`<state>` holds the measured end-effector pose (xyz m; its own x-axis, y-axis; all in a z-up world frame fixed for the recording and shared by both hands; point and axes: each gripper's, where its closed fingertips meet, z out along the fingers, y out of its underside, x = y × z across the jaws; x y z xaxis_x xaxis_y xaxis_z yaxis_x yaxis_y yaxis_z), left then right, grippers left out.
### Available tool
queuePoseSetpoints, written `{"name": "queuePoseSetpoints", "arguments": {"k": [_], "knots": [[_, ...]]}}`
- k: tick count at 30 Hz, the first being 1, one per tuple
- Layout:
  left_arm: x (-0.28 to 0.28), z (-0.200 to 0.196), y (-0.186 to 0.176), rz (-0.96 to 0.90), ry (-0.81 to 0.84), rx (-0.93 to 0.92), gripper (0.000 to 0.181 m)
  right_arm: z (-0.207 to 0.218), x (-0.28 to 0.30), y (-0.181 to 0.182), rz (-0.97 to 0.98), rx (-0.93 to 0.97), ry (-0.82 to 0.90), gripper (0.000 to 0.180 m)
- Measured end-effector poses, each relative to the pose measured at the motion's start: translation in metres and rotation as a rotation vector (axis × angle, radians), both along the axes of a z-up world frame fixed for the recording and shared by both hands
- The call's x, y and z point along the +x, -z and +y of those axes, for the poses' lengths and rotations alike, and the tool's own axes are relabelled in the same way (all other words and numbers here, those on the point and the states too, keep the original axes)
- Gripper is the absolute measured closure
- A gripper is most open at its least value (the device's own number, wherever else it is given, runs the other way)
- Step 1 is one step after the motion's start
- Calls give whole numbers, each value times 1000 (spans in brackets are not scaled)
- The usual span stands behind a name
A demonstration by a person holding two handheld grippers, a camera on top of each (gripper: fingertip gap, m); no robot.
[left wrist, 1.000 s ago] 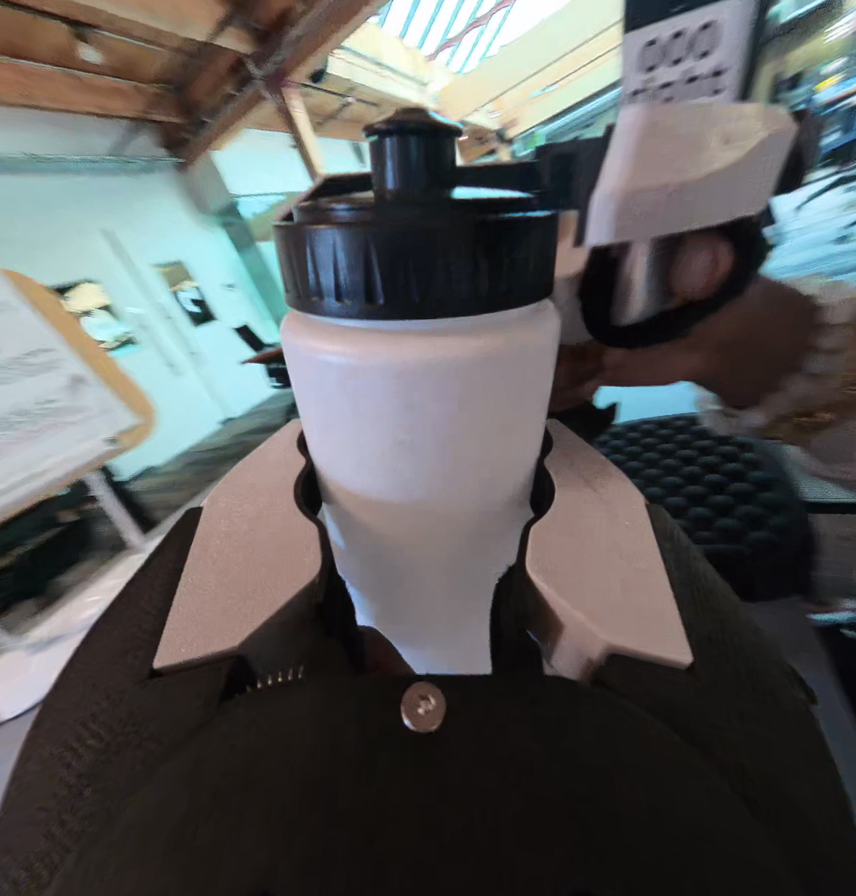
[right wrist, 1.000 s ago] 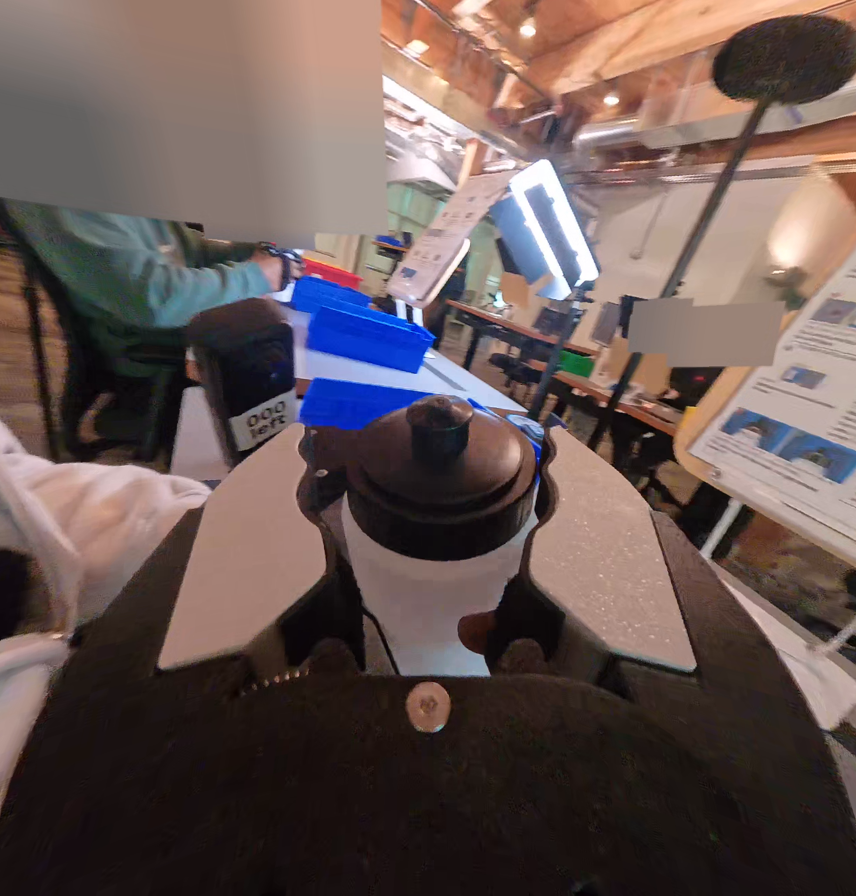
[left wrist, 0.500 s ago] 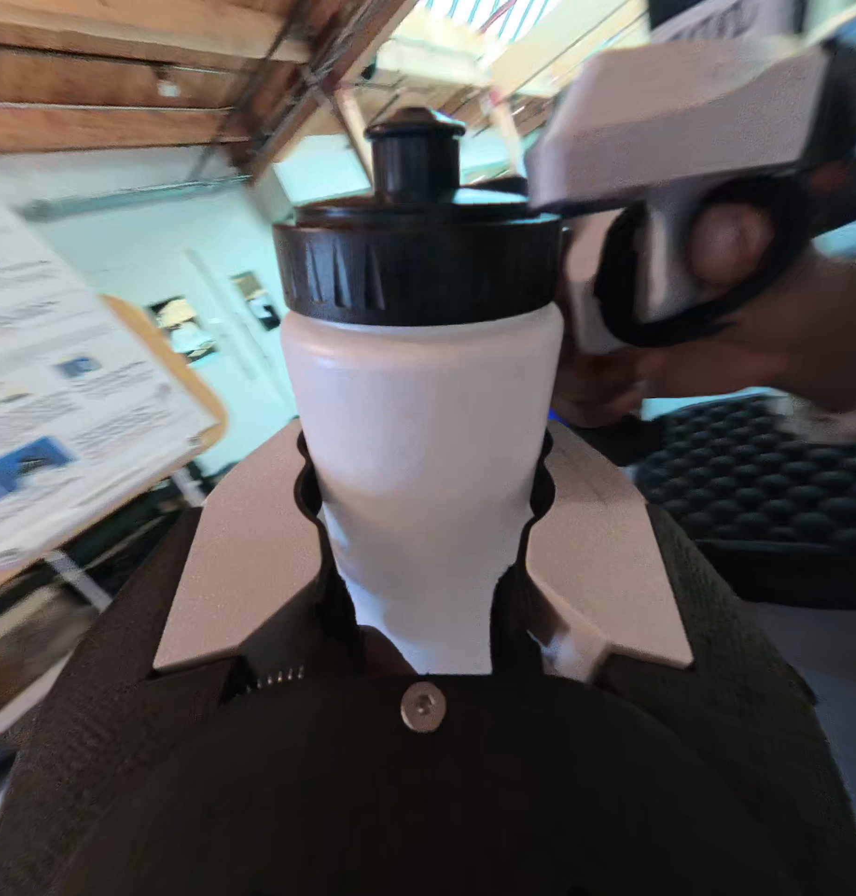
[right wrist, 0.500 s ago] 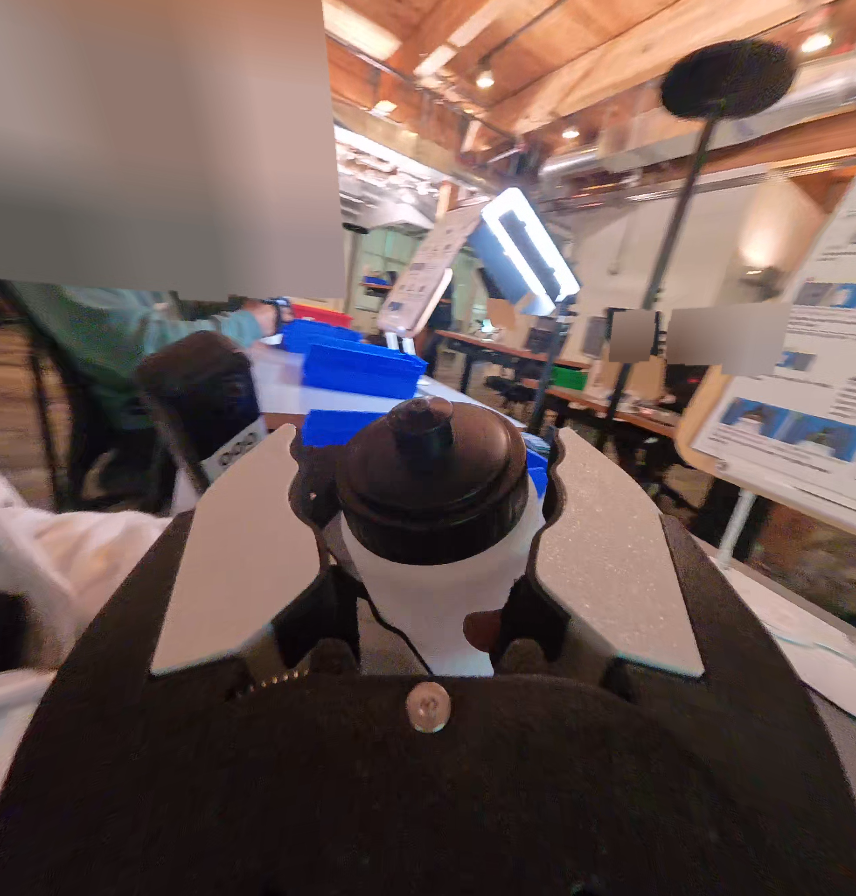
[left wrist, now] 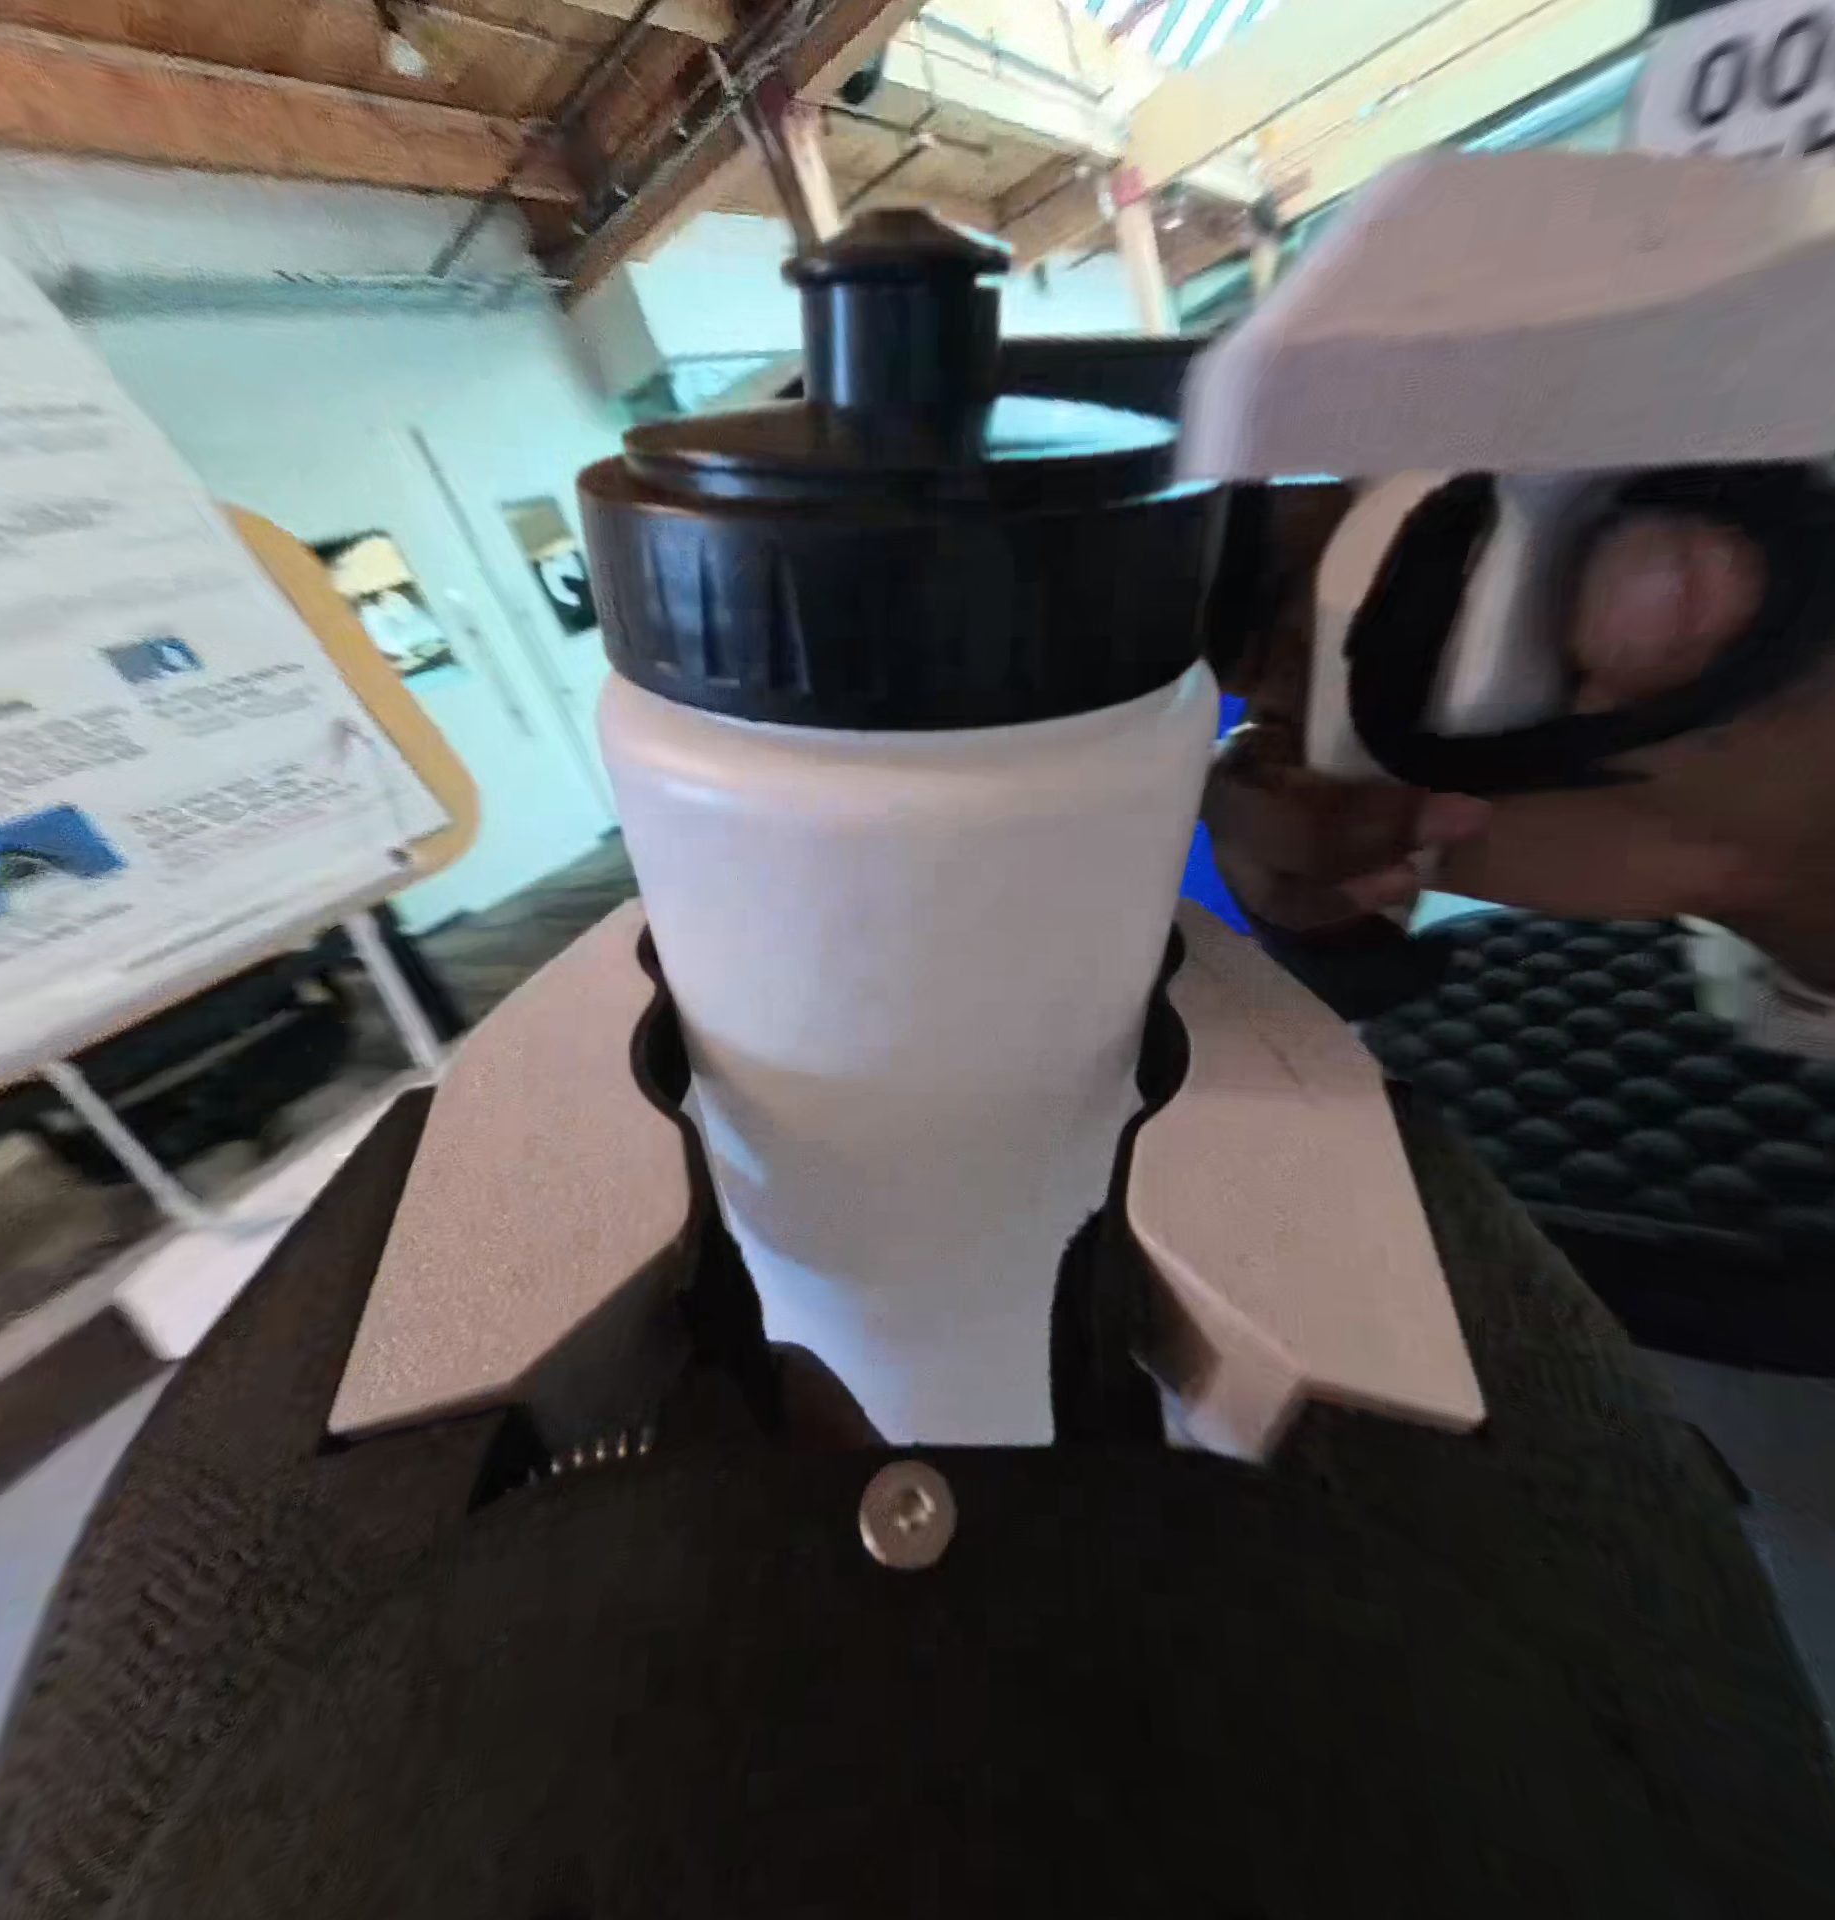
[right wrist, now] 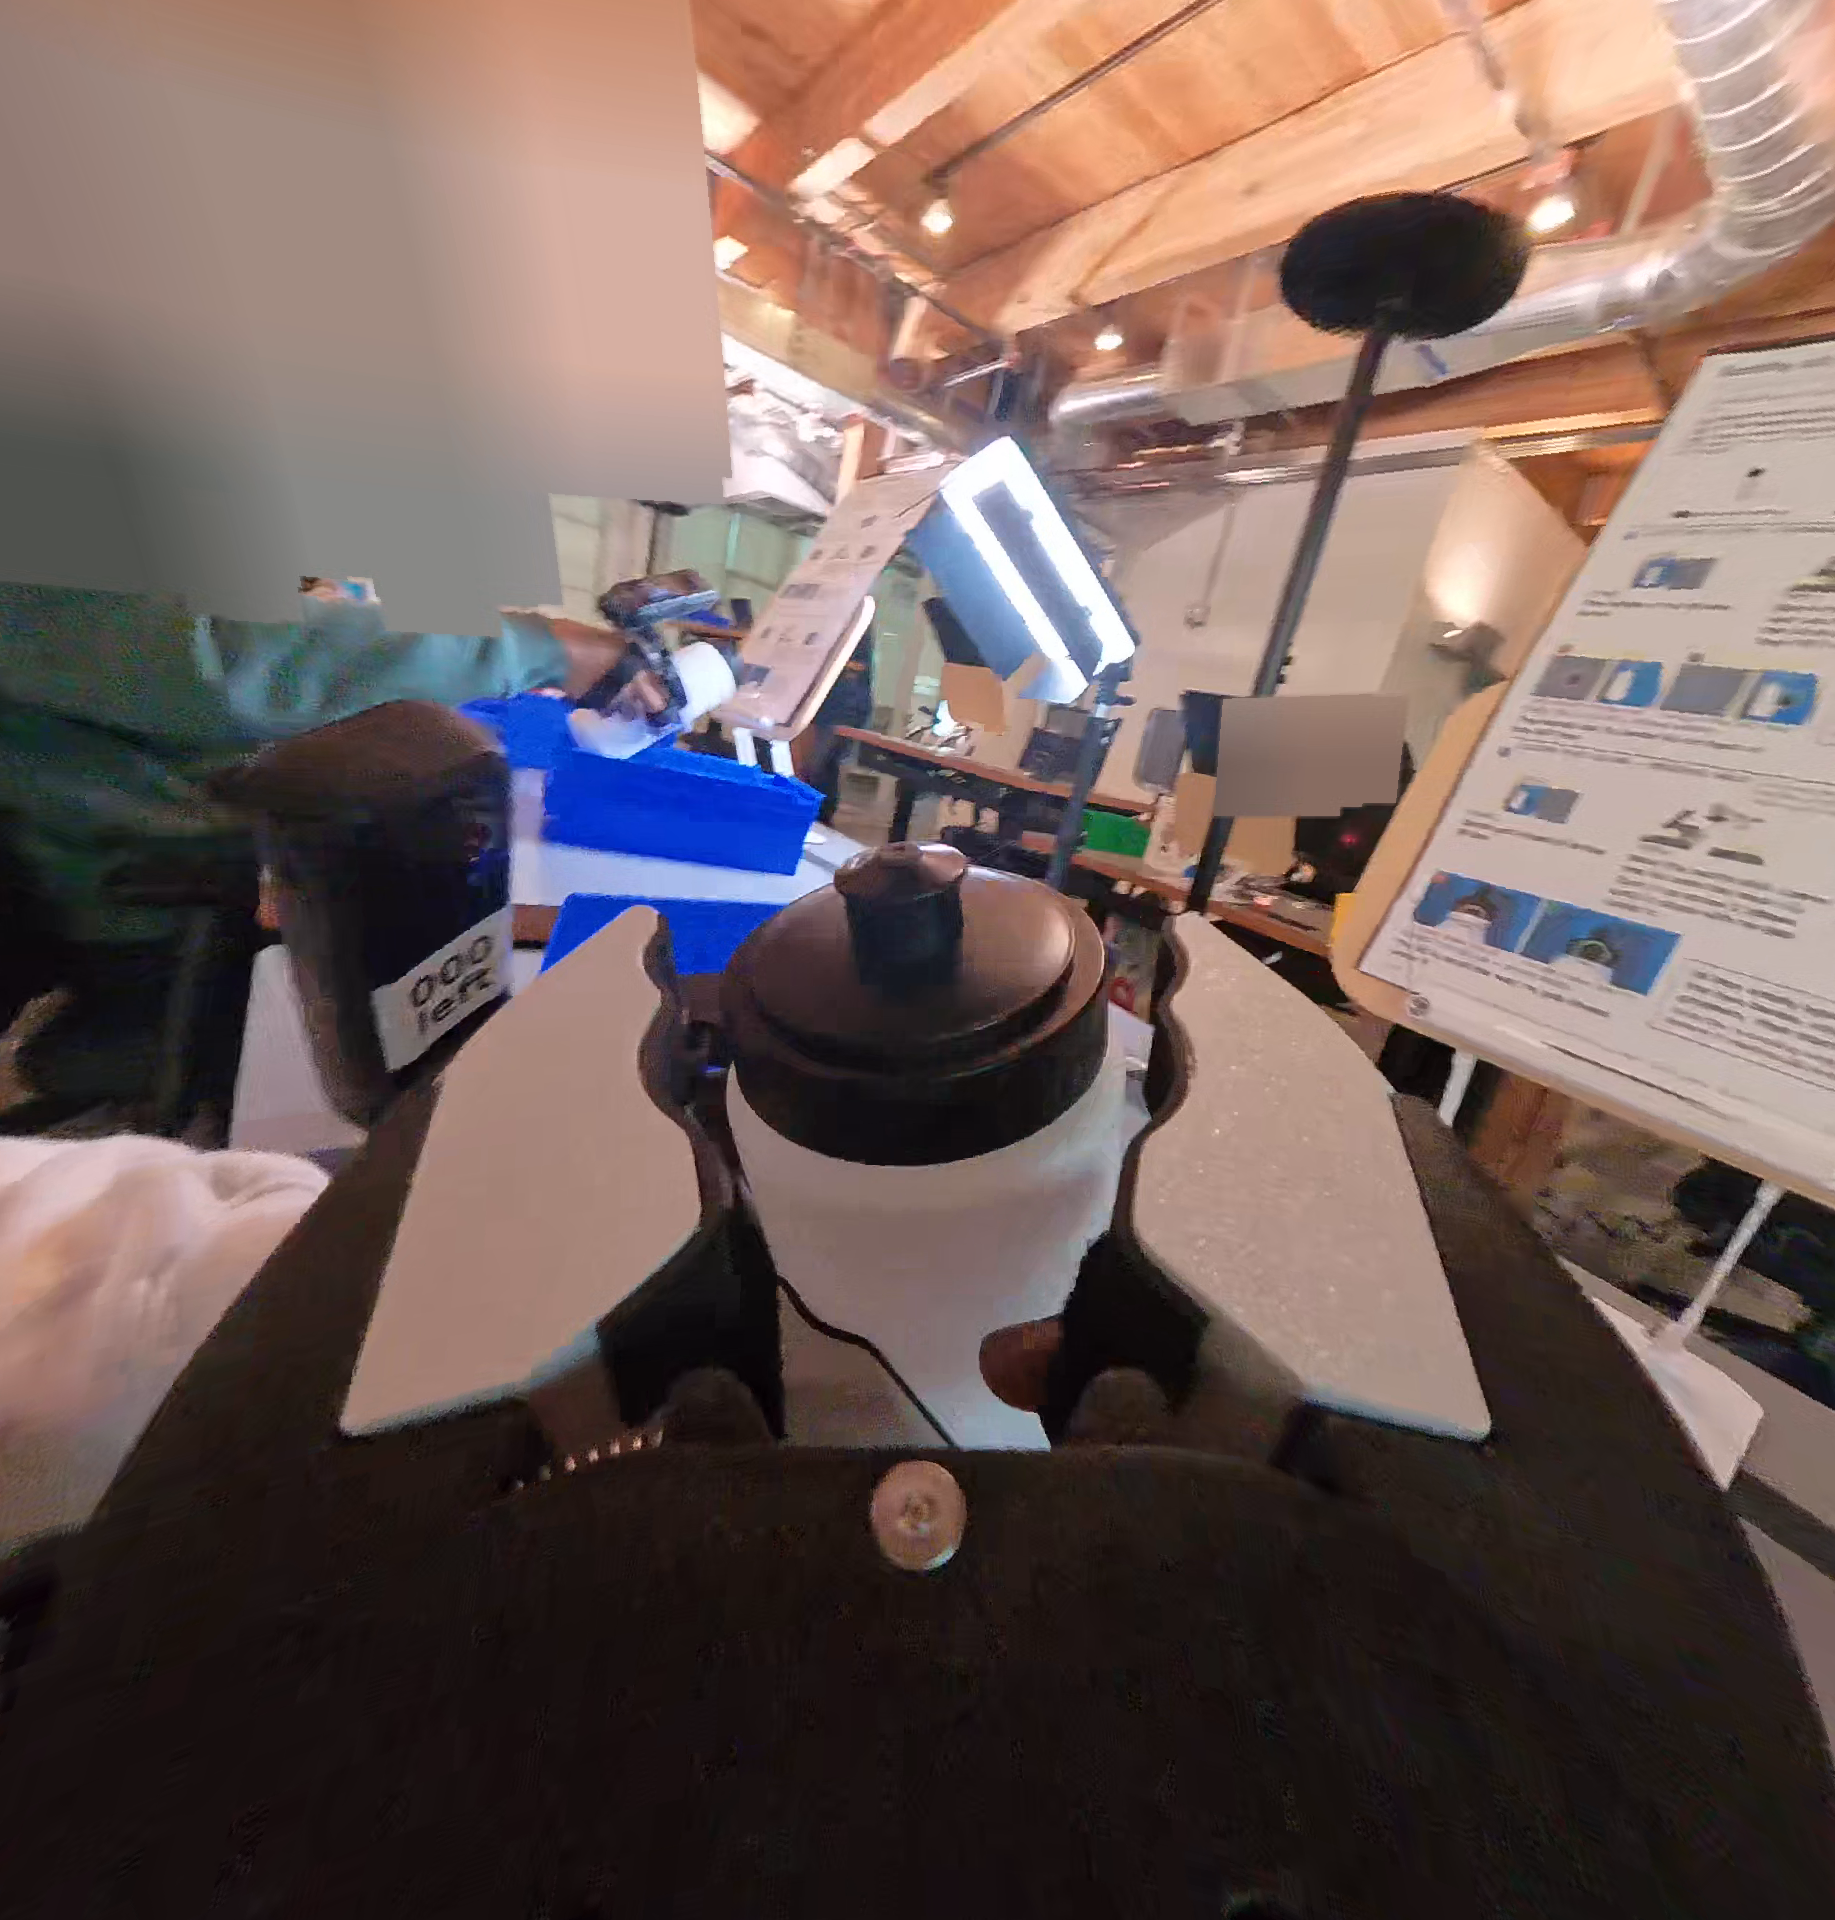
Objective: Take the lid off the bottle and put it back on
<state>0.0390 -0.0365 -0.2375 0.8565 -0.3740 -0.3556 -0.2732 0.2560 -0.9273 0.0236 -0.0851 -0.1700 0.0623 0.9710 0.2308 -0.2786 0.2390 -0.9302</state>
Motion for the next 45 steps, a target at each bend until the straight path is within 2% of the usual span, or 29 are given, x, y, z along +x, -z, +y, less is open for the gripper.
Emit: {"name": "queuePoseSetpoints", "arguments": {"k": [1,5,6,8,11,13,15,19,20,22,24,28,32,35,37,38,39,41,45], "knots": [[7,-2,4,-56,95,-61,94,-1,0,1,-52,10,-64,105],[32,-15,12,-199,394,-240,94,-7,0,8,-242,0,-267,101],[32,-15,12,-208,400,-249,94,-4,-2,10,-261,0,-253,110],[22,-6,15,-160,267,-214,94,3,-4,11,-263,-11,-194,112],[-2,9,17,42,-57,-95,95,17,-10,11,-174,-52,64,116],[-5,7,13,101,-116,-28,95,17,-7,7,-116,-71,157,120],[3,3,9,69,-32,-27,94,8,-6,2,-102,-25,103,116],[28,-14,10,-159,349,-202,94,-3,-8,18,-307,-66,-184,72],[32,-18,11,-198,423,-245,94,-6,-6,23,-346,-58,-247,81],[37,-22,13,-223,490,-292,94,-1,-5,23,-344,-43,-247,101],[34,-17,17,-223,446,-307,95,3,-6,25,-337,-82,-223,102],[24,-2,21,-229,280,-300,95,26,-13,28,-271,-183,17,102],[20,0,20,-211,219,-267,95,27,-14,28,-286,-161,149,102],[20,-3,20,-190,262,-260,95,20,-17,30,-367,-58,44,100],[27,-9,20,-217,348,-294,95,6,-14,30,-415,-50,-156,83],[28,-9,20,-222,361,-297,95,5,-13,30,-435,-73,-228,85],[28,-9,20,-217,357,-298,95,8,-12,30,-436,-95,-250,99],[27,-7,21,-219,341,-298,95,11,-12,29,-426,-107,-261,101],[25,-6,21,-227,302,-297,95,16,-15,27,-336,-151,-129,102]]}}
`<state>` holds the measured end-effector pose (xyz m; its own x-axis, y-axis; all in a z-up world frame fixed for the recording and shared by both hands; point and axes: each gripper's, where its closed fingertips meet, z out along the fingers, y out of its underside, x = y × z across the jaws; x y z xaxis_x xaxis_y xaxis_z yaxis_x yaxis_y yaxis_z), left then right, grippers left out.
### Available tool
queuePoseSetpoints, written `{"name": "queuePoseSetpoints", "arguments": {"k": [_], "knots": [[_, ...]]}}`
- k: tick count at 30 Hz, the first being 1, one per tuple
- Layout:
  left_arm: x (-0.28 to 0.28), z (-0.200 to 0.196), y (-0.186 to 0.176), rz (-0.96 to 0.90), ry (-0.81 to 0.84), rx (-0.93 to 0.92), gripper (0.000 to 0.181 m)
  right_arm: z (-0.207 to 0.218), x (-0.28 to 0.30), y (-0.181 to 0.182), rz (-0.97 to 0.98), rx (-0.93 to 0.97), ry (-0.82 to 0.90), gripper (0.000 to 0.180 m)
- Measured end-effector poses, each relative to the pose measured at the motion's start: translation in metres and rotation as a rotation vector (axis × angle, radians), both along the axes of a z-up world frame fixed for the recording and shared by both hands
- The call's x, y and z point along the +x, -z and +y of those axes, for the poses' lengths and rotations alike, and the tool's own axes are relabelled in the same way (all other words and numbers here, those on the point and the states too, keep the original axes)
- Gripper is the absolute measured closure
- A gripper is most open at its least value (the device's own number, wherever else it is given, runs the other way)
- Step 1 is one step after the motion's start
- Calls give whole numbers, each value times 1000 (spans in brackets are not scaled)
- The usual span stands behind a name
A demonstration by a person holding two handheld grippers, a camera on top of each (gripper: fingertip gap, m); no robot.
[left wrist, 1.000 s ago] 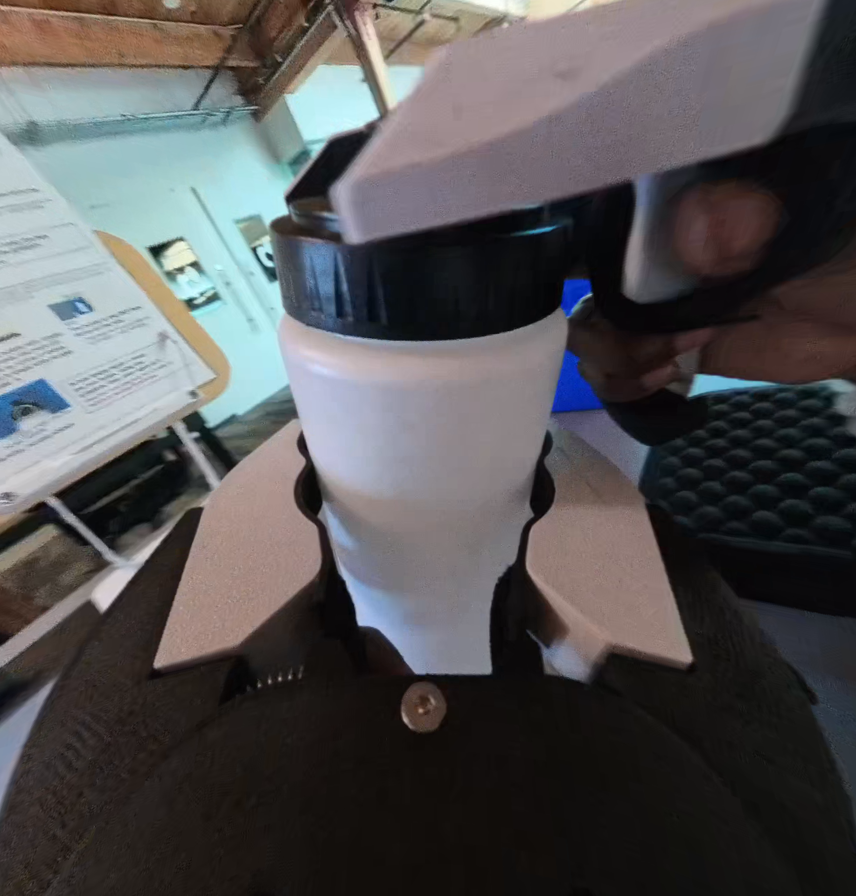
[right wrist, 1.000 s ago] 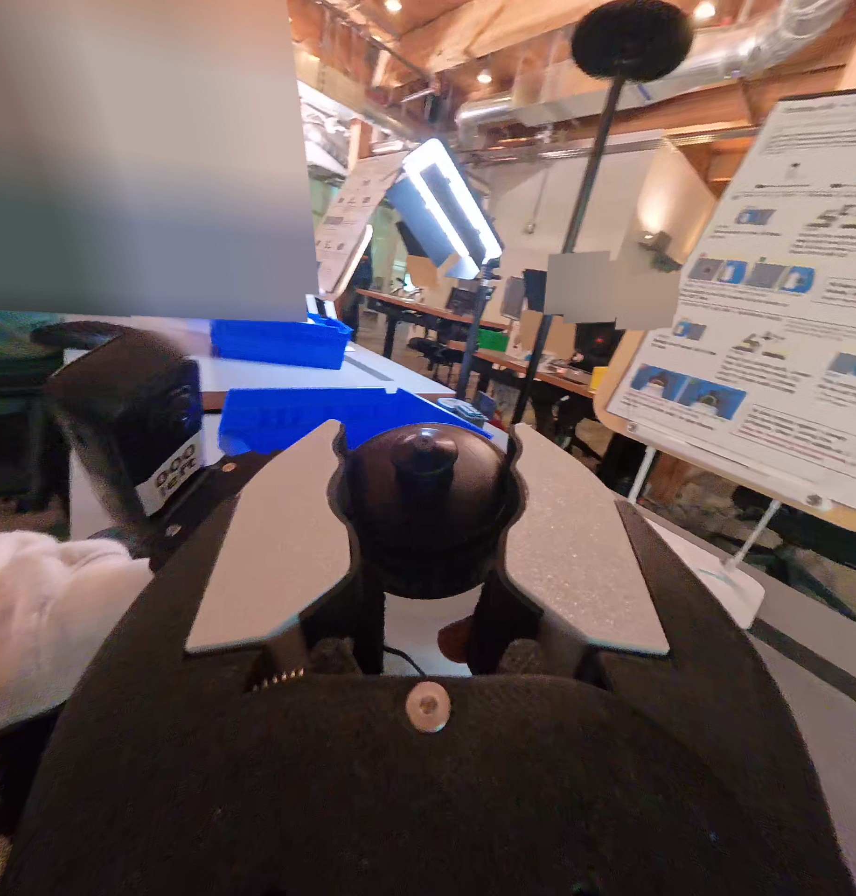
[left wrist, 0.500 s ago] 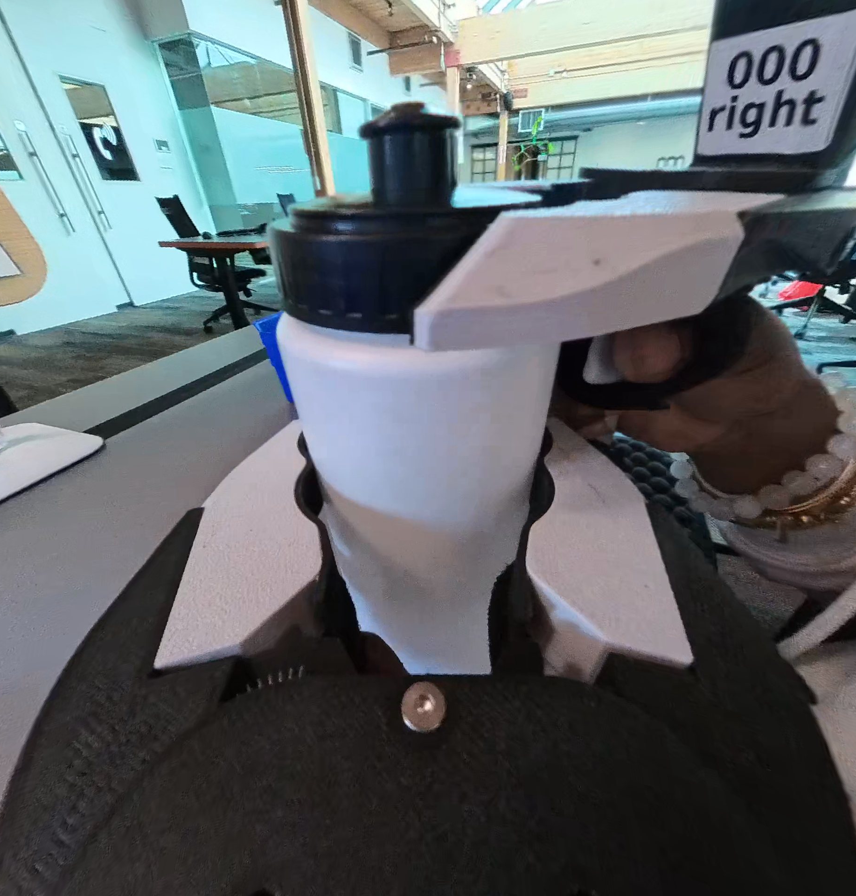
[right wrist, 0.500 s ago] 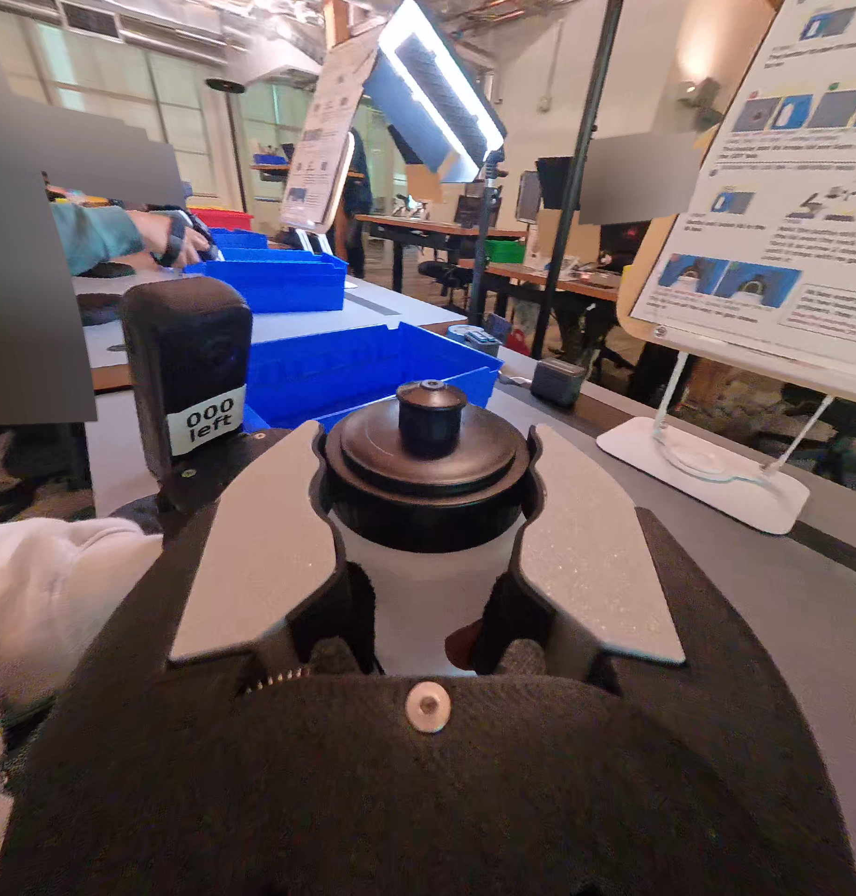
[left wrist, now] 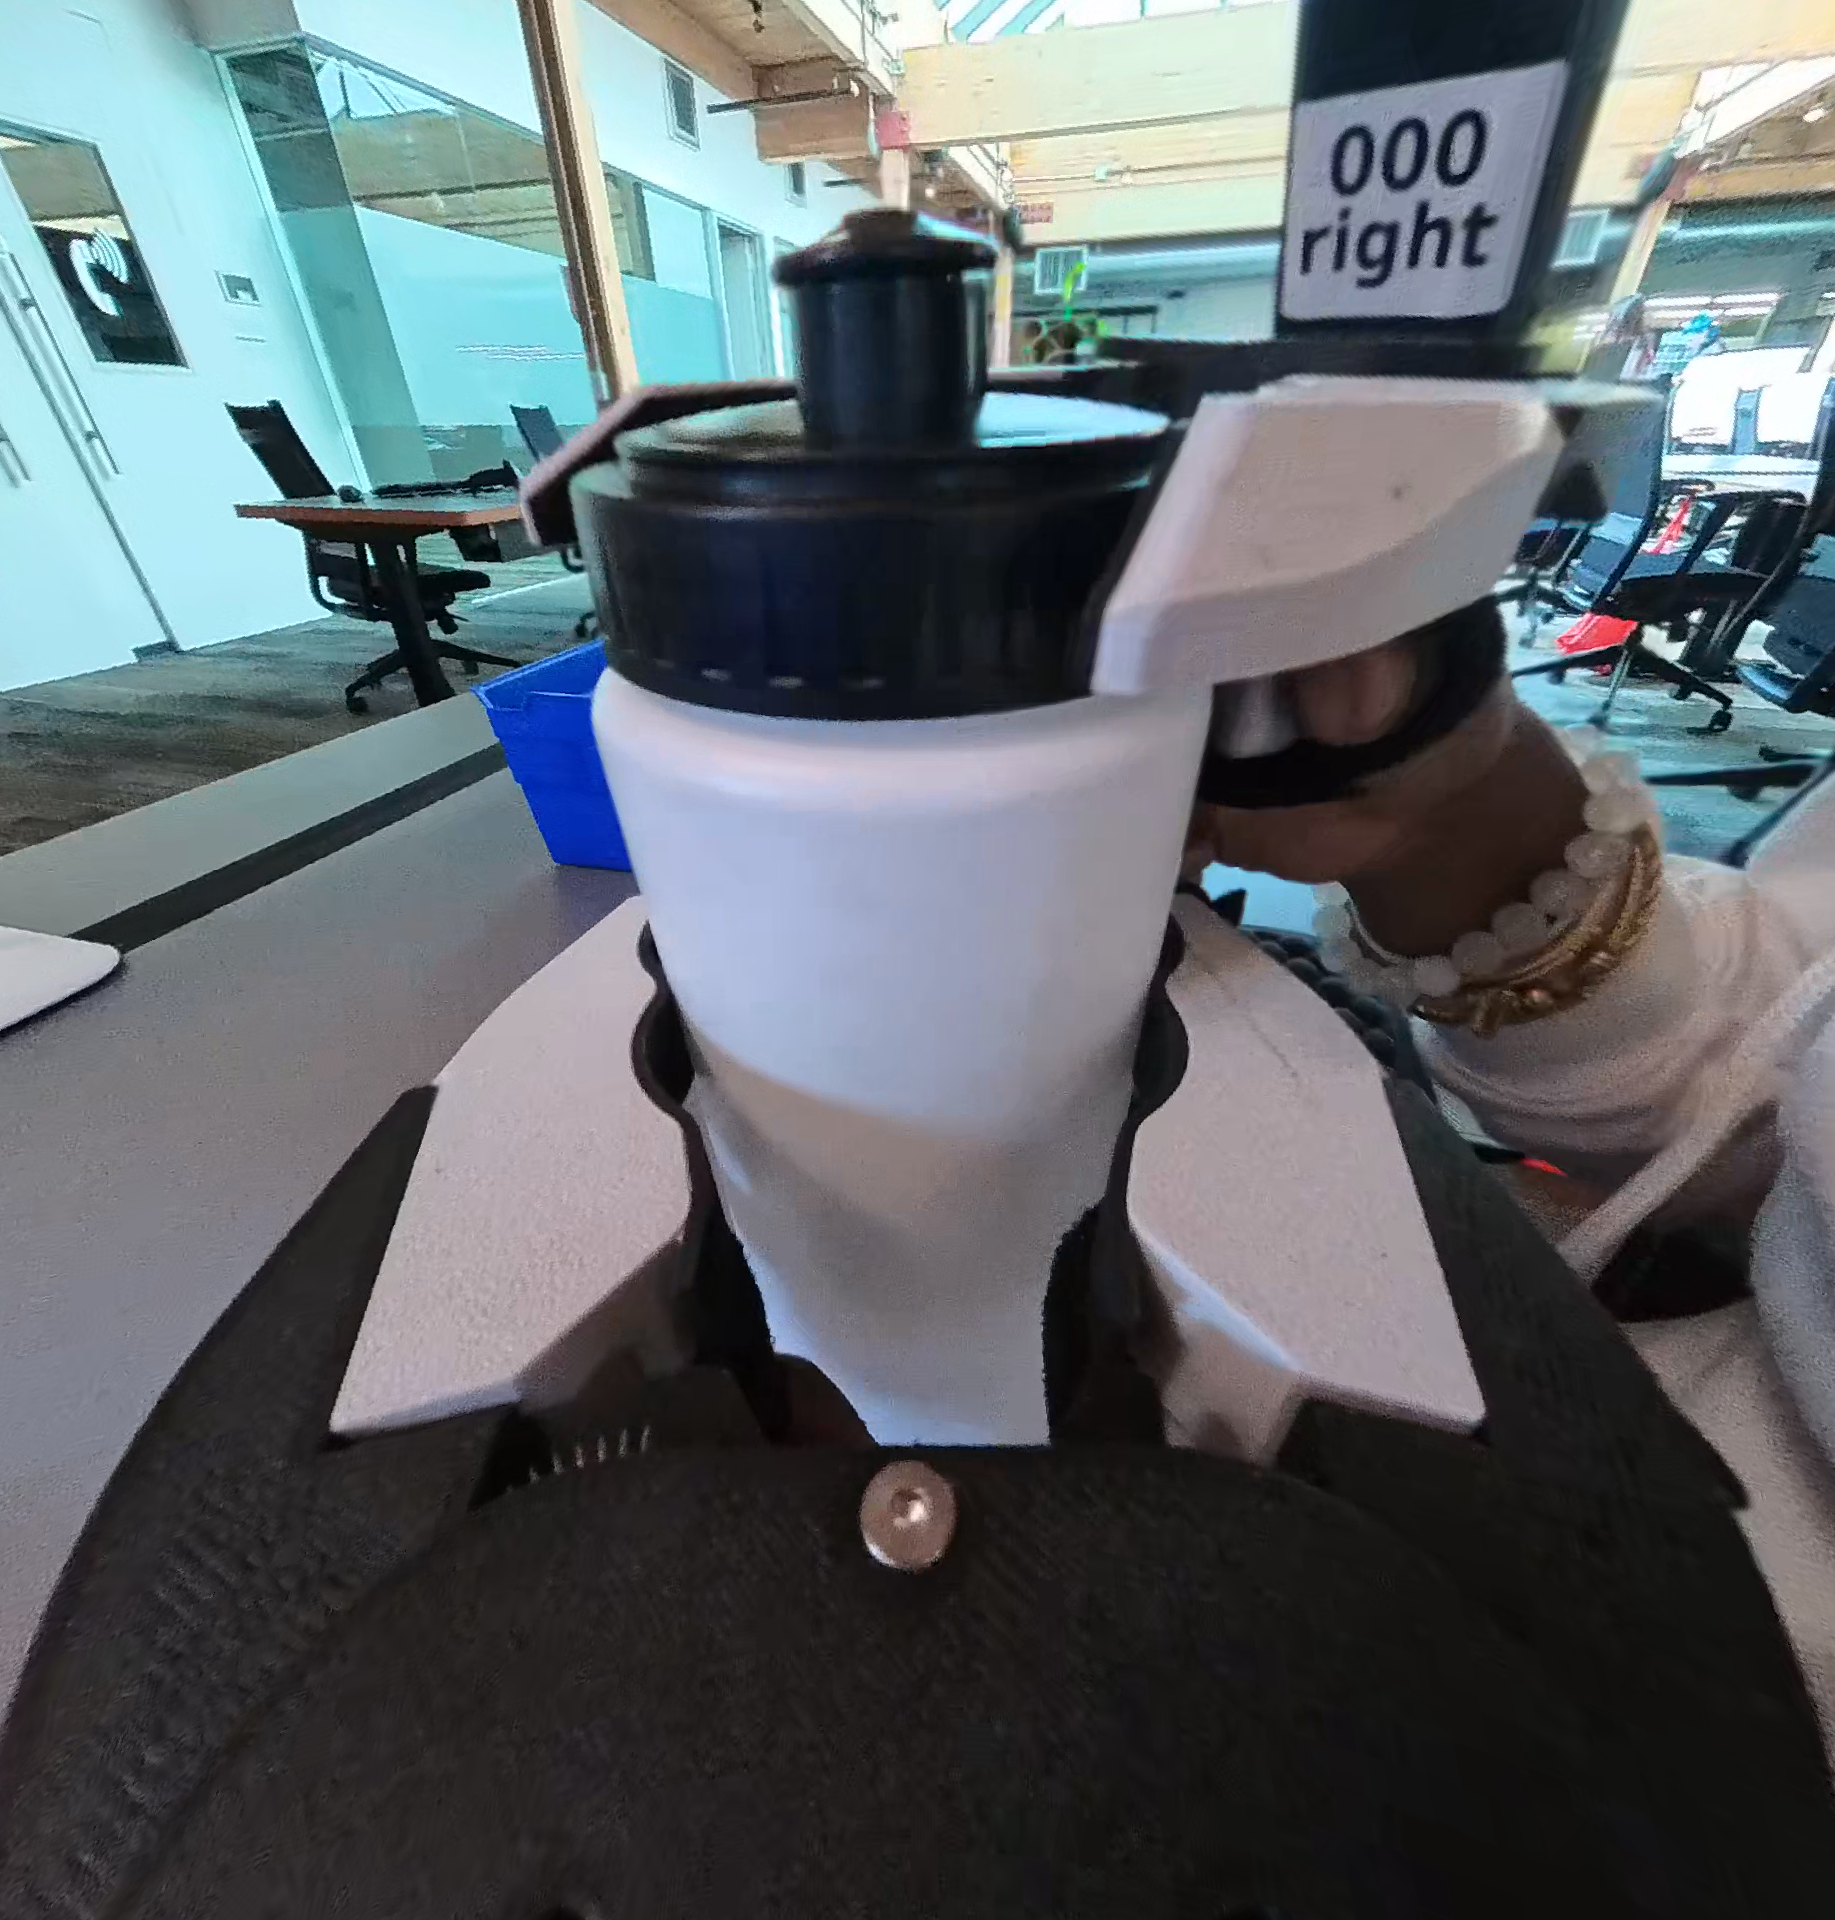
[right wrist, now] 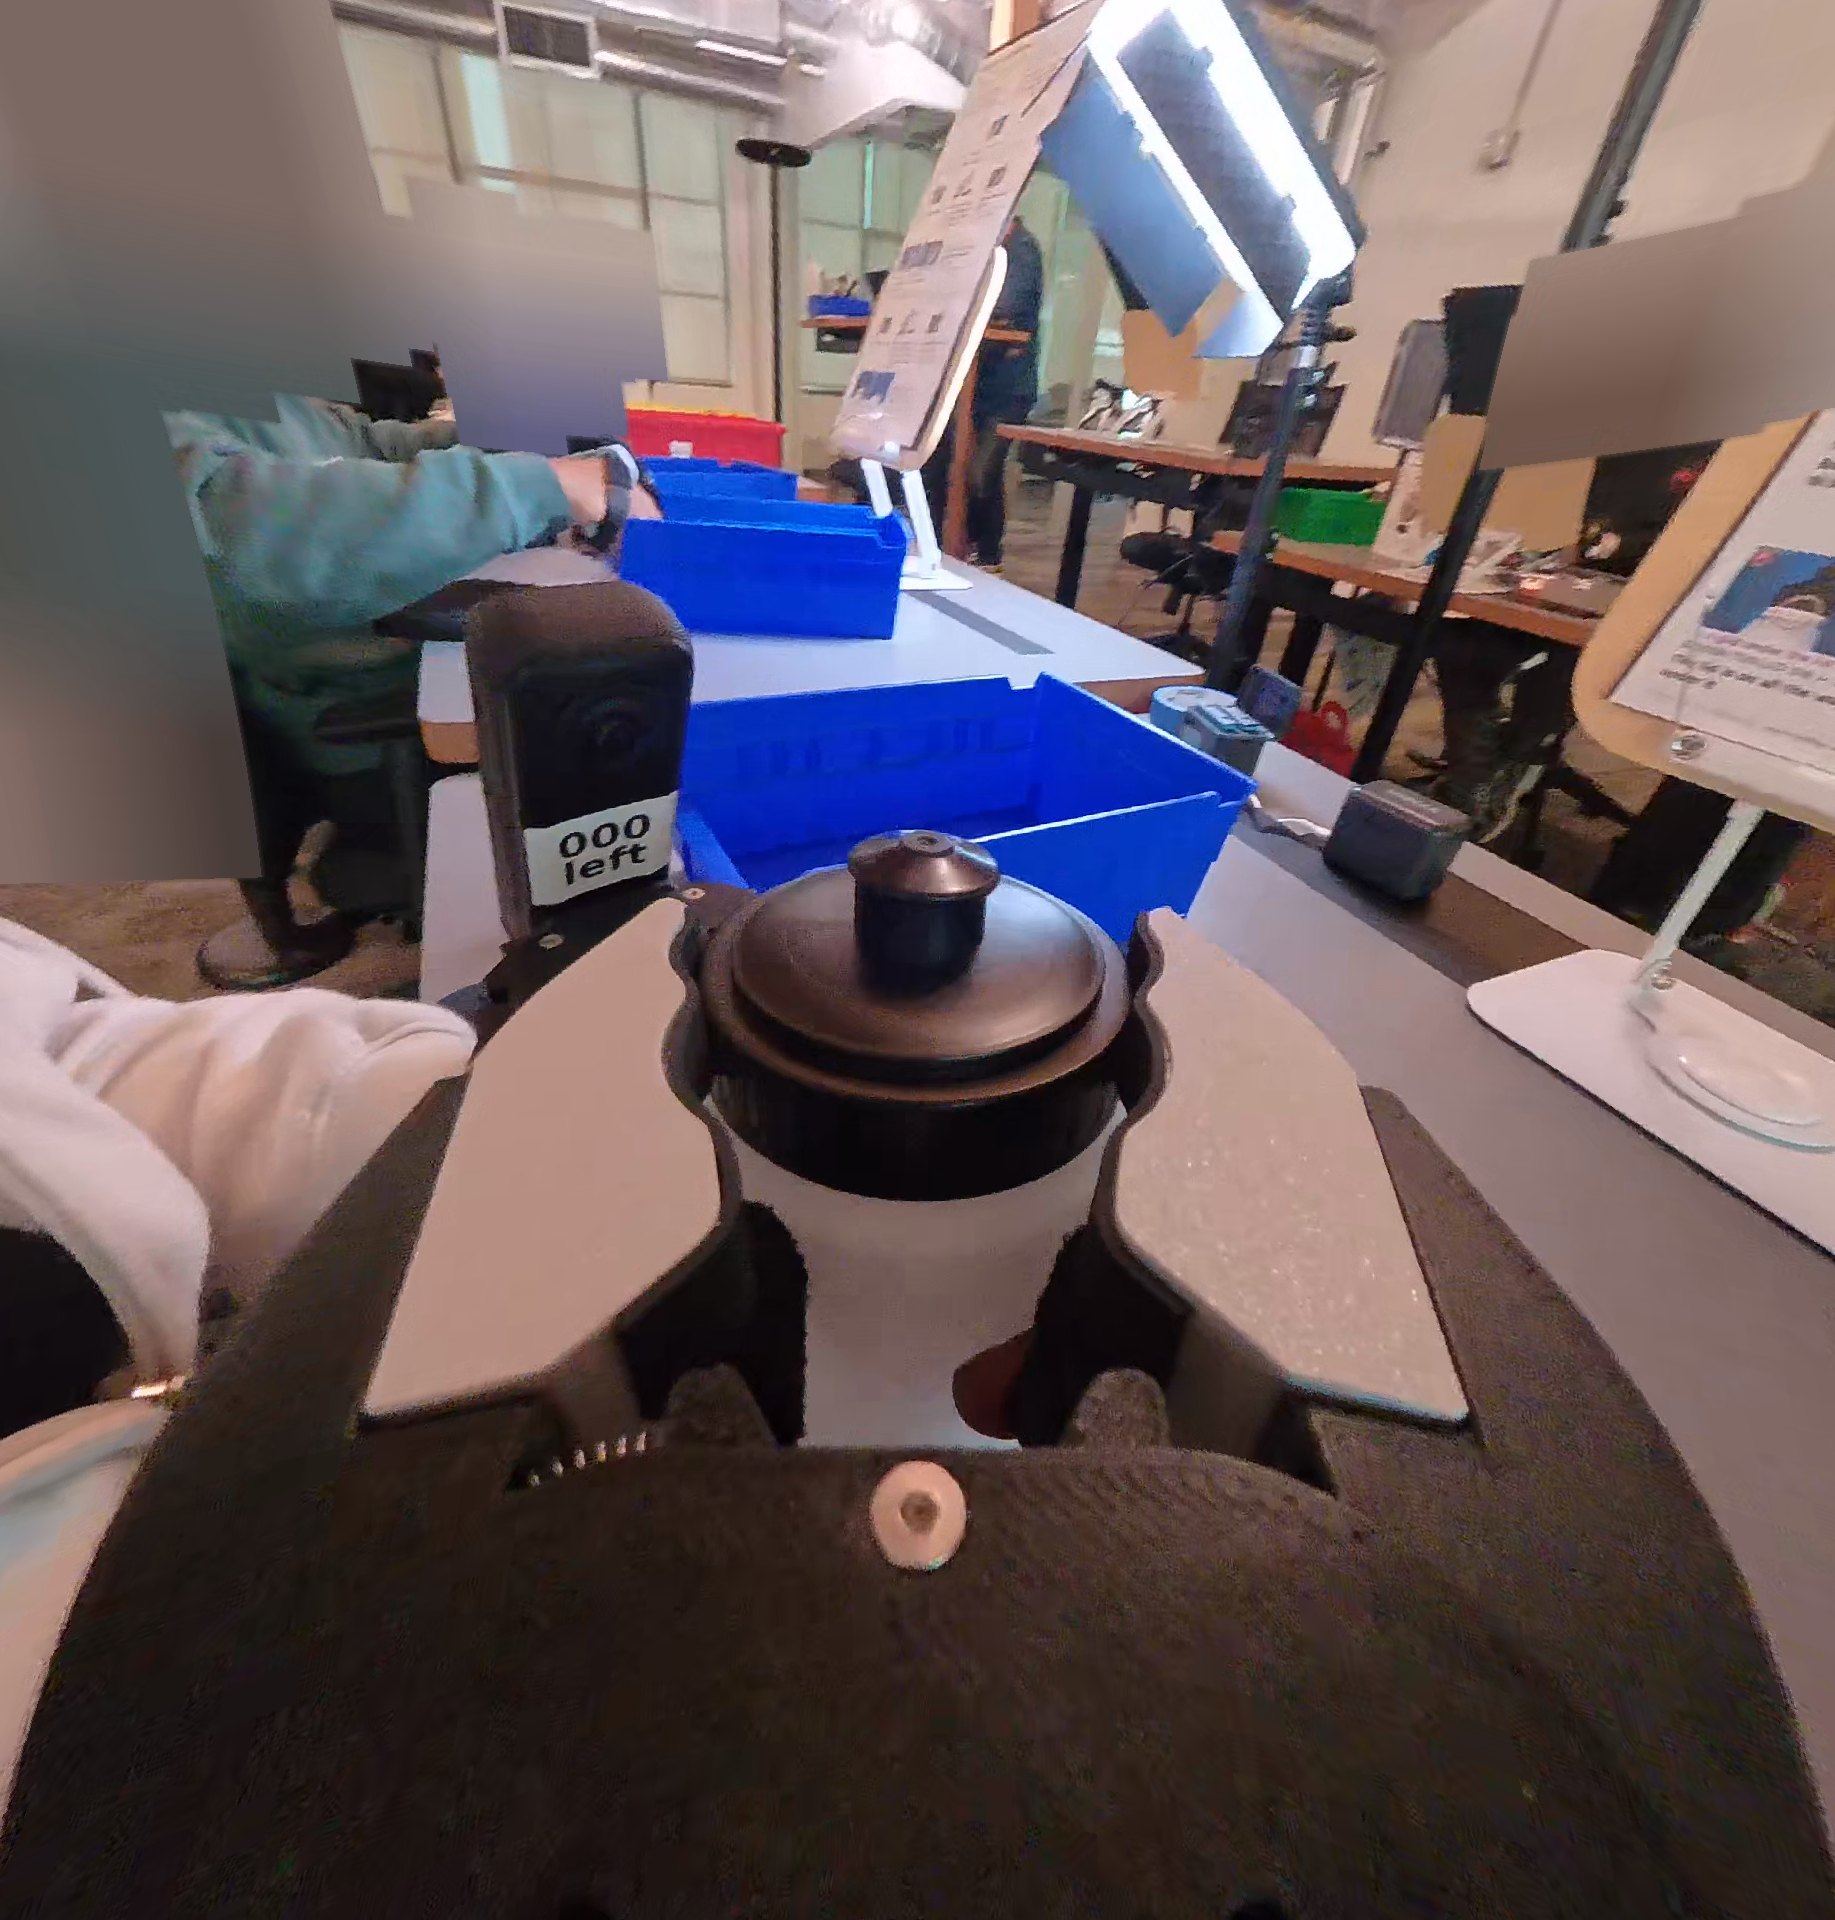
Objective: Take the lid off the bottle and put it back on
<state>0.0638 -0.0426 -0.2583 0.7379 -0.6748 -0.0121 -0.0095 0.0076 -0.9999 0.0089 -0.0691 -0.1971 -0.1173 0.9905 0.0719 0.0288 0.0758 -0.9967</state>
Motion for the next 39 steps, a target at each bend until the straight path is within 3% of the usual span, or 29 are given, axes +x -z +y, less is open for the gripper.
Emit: {"name": "queuePoseSetpoints", "arguments": {"k": [6,10,12,14,17,26,33,34,36,39], "knots": [[0,-2,1,16,-26,9,95,4,2,-1,16,21,188,102],[-1,-1,0,29,-22,27,95,-1,2,1,-29,86,60,101],[1,-2,1,35,-5,25,95,-4,3,4,-82,26,-42,79],[2,-2,1,39,-5,26,95,-6,4,7,-90,20,-93,97],[-2,0,1,28,-41,16,96,-1,2,5,-46,3,-39,101],[-2,-1,2,38,-48,5,96,2,3,3,-2,19,107,102],[0,-2,1,43,-42,28,95,-1,7,-1,85,42,111,102],[0,-2,1,30,-39,27,95,-2,8,2,94,53,81,100],[-7,-1,0,-46,-31,-8,95,-4,11,21,28,34,-9,62],[-26,0,-13,-284,-6,-42,96,-3,21,56,-101,21,-90,56]]}}
